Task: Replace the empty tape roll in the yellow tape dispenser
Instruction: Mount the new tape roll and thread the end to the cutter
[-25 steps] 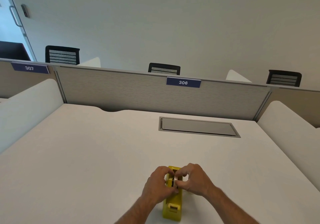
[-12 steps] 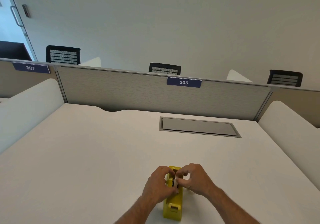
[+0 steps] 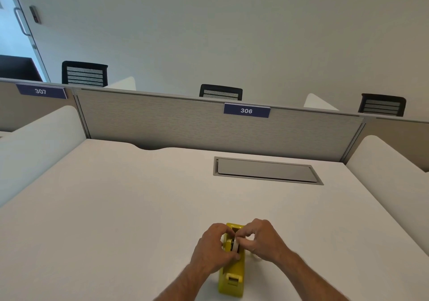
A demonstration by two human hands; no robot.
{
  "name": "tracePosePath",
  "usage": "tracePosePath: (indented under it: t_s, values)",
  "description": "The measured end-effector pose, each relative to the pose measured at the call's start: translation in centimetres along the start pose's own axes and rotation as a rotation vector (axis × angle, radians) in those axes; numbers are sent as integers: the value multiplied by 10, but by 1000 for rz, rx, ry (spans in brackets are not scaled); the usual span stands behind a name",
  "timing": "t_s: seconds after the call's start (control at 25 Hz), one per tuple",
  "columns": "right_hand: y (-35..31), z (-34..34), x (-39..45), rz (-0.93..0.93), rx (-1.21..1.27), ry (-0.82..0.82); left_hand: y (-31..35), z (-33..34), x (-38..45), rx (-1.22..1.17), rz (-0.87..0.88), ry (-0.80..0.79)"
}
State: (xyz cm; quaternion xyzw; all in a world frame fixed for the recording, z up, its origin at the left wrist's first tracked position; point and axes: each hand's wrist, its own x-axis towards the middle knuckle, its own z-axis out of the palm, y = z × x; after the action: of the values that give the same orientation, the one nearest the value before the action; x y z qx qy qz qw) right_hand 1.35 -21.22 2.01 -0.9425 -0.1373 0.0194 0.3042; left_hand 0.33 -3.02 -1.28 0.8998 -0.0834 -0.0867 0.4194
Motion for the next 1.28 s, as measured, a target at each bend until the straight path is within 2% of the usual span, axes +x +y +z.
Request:
tracePosePath:
  t_s: [0.28,1.0,1.28]
  values:
    - [-3,2,-2,-2,-10,-44,-1,0,0,-9,12,13]
    - [1,2,-7,-140,-56,-1,-1,-1,1,-17,13,-33]
    - [-1,7,-13,-252,-210,53,-1,-2,2,14,-5,-39]
